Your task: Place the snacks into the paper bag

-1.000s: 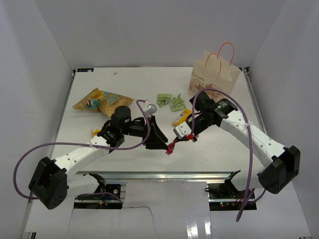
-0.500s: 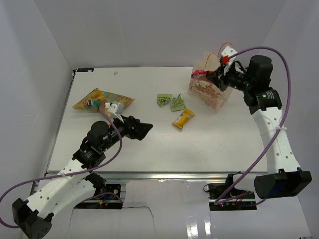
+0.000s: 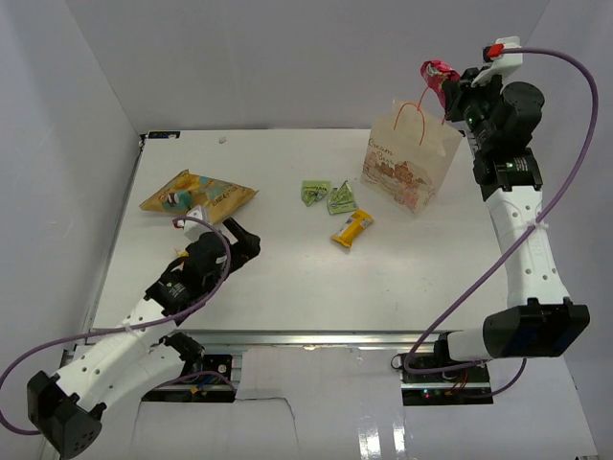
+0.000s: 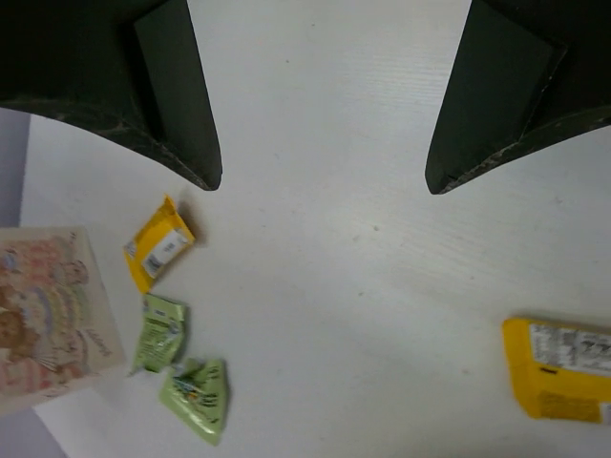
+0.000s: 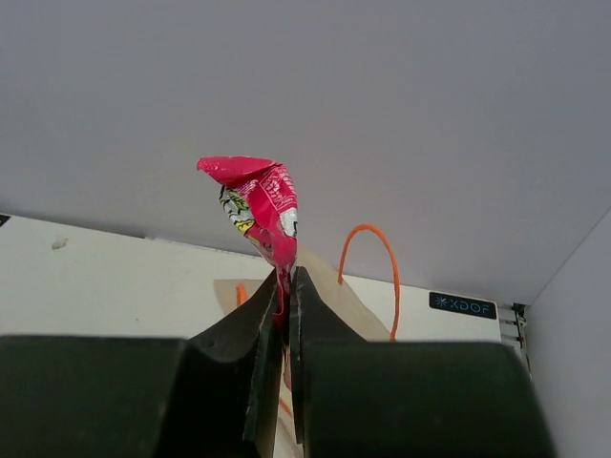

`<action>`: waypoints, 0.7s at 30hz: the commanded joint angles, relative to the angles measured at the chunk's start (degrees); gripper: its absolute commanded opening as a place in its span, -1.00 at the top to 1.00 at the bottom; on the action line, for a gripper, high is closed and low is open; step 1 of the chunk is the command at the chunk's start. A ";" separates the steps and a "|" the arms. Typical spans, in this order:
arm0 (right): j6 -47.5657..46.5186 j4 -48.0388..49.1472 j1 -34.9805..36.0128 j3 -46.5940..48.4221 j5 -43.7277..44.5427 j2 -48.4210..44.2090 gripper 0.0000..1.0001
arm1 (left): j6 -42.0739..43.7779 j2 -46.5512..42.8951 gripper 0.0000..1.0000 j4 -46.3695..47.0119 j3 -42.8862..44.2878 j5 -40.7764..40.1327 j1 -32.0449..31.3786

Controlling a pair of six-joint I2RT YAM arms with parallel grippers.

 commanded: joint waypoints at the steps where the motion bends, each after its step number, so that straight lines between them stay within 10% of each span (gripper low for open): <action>1: -1.57 4.46 -0.30 1.26 3.53 3.60 0.85 | -11.32 3.91 -0.96 -11.72 4.59 -8.79 0.28; 11: -5.89 4.11 -1.27 -4.53 0.90 6.51 0.59 | -22.24 12.63 -0.89 -26.14 11.27 -10.12 4.22; 21: -6.76 -1.68 -5.13 -4.90 -4.89 1.69 -0.52 | -16.17 19.48 -0.82 -23.77 9.95 5.97 22.15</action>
